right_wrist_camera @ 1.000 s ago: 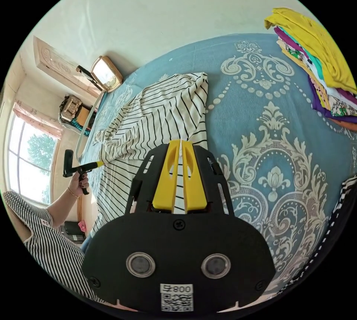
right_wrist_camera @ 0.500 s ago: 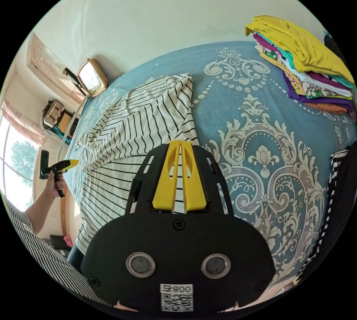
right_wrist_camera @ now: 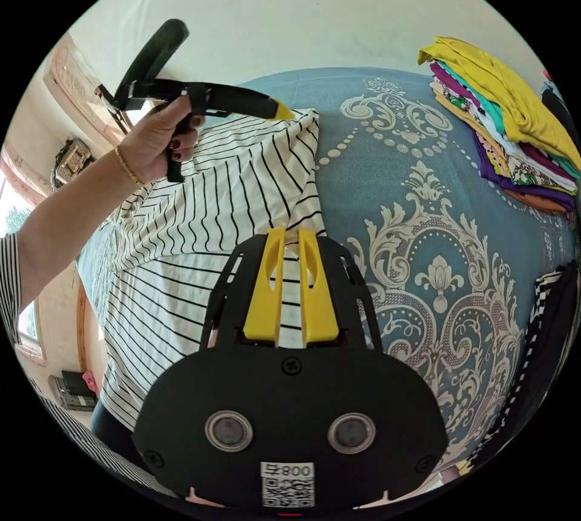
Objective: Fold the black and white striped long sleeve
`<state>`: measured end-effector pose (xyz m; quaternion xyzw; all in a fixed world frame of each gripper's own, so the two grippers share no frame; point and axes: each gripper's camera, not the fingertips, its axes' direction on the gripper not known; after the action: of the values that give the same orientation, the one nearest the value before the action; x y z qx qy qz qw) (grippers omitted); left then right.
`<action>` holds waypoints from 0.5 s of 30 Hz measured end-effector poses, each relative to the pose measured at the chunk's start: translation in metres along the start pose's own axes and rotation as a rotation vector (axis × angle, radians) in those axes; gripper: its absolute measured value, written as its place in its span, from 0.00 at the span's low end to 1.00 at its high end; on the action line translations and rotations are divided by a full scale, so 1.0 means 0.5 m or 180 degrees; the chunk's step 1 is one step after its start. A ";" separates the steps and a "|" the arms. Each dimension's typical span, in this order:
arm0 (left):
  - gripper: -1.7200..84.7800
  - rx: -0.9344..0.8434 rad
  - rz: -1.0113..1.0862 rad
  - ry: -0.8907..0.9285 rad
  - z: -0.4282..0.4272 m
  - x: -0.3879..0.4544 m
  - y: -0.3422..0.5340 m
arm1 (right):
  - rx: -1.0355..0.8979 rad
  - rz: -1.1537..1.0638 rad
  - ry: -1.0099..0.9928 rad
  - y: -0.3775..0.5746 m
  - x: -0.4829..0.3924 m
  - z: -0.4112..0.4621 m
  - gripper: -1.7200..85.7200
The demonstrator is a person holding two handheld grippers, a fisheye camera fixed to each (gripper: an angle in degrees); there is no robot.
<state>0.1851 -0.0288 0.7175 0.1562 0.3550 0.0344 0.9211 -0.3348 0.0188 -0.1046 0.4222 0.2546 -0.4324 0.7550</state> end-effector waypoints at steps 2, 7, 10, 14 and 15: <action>0.09 -0.0126 -0.0004 -0.0188 0.054 0.012 -0.032 | 0.0011 -0.0011 -0.0030 0.009 0.017 -0.001 0.06; 0.03 0.0342 -0.0306 0.0157 0.093 -0.010 -0.072 | 0.0010 0.0006 -0.0150 0.036 0.075 -0.008 0.03; 0.03 0.0636 -0.0546 0.0672 0.128 -0.053 -0.085 | 0.0054 0.0122 -0.0283 0.053 0.120 -0.016 0.02; 0.02 0.0512 -0.0682 0.0819 0.227 -0.077 -0.118 | 0.0294 0.0319 -0.0377 0.079 0.188 -0.049 0.02; 0.02 0.0456 -0.0673 0.0791 0.261 -0.077 -0.132 | 0.0313 0.0387 -0.0414 0.088 0.213 -0.051 0.02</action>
<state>0.2399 -0.1325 0.8131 0.1777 0.4821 -0.0690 0.8551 -0.2441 0.0060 -0.1792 0.4445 0.1574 -0.4242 0.7731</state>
